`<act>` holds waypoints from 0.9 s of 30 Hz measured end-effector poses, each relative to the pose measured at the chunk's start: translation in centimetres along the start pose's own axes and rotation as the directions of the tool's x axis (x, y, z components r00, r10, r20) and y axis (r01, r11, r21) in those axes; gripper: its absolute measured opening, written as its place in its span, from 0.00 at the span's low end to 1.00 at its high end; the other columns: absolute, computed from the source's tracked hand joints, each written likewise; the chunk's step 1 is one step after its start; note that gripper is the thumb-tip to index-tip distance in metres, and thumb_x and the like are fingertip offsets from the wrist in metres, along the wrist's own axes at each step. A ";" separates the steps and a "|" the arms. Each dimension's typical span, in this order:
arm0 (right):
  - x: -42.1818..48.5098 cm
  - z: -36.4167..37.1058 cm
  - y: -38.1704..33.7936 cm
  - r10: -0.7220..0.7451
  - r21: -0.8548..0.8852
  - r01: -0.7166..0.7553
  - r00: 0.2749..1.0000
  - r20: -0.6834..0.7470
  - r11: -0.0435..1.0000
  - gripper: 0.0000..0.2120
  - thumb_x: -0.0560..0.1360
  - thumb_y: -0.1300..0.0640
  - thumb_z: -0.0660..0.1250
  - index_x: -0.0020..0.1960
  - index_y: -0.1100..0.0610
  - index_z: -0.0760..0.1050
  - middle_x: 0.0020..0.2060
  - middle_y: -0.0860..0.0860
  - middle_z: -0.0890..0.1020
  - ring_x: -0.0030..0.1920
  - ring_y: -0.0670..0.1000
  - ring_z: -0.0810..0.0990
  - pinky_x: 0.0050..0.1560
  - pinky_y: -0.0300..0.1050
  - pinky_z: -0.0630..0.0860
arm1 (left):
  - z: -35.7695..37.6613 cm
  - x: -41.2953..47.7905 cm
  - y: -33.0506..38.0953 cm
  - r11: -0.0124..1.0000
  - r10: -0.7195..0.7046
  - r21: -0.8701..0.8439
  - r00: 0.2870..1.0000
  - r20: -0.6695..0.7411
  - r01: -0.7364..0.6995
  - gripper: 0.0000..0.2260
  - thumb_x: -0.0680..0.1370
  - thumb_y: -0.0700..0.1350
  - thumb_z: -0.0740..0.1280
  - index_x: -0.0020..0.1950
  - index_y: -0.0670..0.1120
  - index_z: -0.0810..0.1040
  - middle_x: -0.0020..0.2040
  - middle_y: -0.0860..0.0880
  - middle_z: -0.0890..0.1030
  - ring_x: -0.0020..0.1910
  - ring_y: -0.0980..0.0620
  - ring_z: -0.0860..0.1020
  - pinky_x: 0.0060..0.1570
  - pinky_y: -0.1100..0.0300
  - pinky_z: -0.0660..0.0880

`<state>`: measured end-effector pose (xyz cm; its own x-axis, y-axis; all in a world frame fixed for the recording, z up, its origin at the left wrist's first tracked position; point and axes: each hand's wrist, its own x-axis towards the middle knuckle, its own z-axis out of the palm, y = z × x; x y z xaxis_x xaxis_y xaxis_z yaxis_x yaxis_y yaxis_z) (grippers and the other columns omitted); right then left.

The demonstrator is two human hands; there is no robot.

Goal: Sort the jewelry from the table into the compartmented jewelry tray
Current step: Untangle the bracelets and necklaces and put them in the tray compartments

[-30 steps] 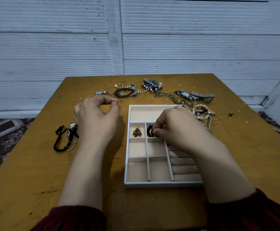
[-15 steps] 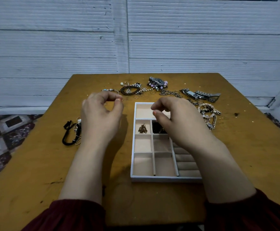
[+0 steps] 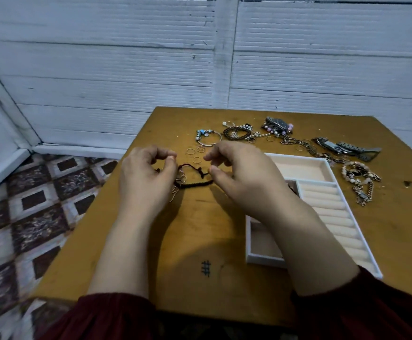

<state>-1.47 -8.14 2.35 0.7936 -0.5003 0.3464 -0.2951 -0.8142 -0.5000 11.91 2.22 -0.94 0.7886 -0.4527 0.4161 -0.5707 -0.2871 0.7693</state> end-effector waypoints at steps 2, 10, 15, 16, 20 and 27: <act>0.7 0.7 -0.5 0.049 -0.140 -0.030 0.990 0.132 0.990 0.10 0.77 0.52 0.63 0.57 0.47 0.75 0.53 0.47 0.80 0.57 0.53 0.76 0.57 0.52 0.72 | -0.6 0.3 -0.6 0.999 -0.039 0.009 0.999 -0.014 0.040 0.03 0.74 0.46 0.67 0.42 0.54 0.80 0.46 0.50 0.81 0.50 0.52 0.76 0.47 0.59 0.71; 3.1 3.8 -2.3 0.190 -0.454 -0.068 0.955 0.230 0.889 0.13 0.76 0.57 0.63 0.59 0.49 0.76 0.59 0.51 0.78 0.63 0.57 0.72 0.58 0.49 0.67 | -2.1 1.5 -2.2 0.995 -0.101 0.012 0.995 -0.023 0.101 0.04 0.74 0.44 0.67 0.42 0.53 0.80 0.37 0.55 0.76 0.37 0.53 0.75 0.41 0.60 0.70; 3.6 4.8 -2.3 0.251 -0.499 -0.115 0.944 0.215 0.859 0.13 0.76 0.56 0.65 0.59 0.49 0.77 0.60 0.52 0.77 0.64 0.58 0.70 0.61 0.50 0.65 | -2.5 1.7 -3.1 0.992 -0.122 0.004 0.992 -0.025 0.122 0.04 0.74 0.45 0.67 0.41 0.53 0.80 0.36 0.55 0.75 0.30 0.58 0.72 0.35 0.62 0.66; 3.6 4.9 -2.3 0.254 -0.496 -0.121 0.944 0.211 0.860 0.12 0.76 0.57 0.65 0.58 0.49 0.77 0.60 0.51 0.77 0.64 0.58 0.70 0.60 0.49 0.65 | -2.6 1.7 -3.2 0.992 -0.126 0.002 0.992 -0.026 0.126 0.04 0.74 0.45 0.67 0.41 0.53 0.80 0.36 0.56 0.75 0.30 0.58 0.72 0.34 0.62 0.66; 3.3 4.9 -2.2 0.243 -0.493 -0.118 0.949 0.198 0.862 0.10 0.75 0.57 0.64 0.56 0.50 0.77 0.59 0.52 0.76 0.63 0.58 0.70 0.59 0.50 0.65 | -2.8 1.7 -3.2 0.991 -0.130 0.008 0.991 -0.030 0.130 0.04 0.74 0.45 0.67 0.41 0.53 0.80 0.36 0.56 0.76 0.30 0.58 0.73 0.35 0.62 0.69; 3.5 4.0 -2.1 0.197 -0.534 -0.105 0.973 0.119 0.839 0.11 0.77 0.57 0.62 0.57 0.50 0.77 0.59 0.52 0.75 0.62 0.58 0.69 0.58 0.50 0.65 | -2.7 1.7 -2.8 0.993 -0.117 0.000 0.993 -0.024 0.117 0.04 0.74 0.45 0.67 0.42 0.53 0.80 0.40 0.54 0.79 0.34 0.61 0.74 0.38 0.61 0.68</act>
<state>4.06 -6.95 1.40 0.7773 -0.6124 0.1442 -0.6149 -0.7880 -0.0318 15.44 4.55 -1.09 0.8552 -0.3955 0.3349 -0.4747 -0.3384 0.8125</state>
